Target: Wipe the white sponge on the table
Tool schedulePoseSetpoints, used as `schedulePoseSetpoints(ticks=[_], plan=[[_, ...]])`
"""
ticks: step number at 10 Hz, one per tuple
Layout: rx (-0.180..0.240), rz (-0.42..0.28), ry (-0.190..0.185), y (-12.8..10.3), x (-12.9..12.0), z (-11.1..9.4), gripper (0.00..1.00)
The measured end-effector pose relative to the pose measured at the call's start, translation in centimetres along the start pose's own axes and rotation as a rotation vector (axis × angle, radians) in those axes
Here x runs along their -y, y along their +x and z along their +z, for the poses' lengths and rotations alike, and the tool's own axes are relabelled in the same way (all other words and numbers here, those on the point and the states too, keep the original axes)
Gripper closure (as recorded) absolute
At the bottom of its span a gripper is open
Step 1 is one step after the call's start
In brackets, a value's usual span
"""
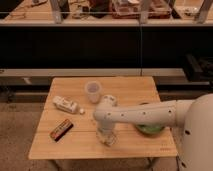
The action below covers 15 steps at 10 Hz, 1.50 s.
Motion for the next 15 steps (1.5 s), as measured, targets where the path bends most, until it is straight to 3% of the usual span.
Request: schedulePoseSetpoints(ticks=[2,4,7,8,11,13,15], plan=[[-0.024,-0.058,0.029,2.3,3.4,0.0,1.0],[-0.062,-0.141,0.058,6.0,6.9,-0.4,1.0],[-0.103,-0.183,0.068,10.6,7.1,-0.8,1.0],[-0.108,-0.182,0.067,11.5,6.4,-0.7,1.0],[-0.121,-0.103,0.087,13.0,1.0,-0.3,1.0],[-0.102,-0.008,0.077,10.7,-4.4,0.0,1.0],[-0.073,0.055,0.055,7.1,-7.5,0.0,1.0]])
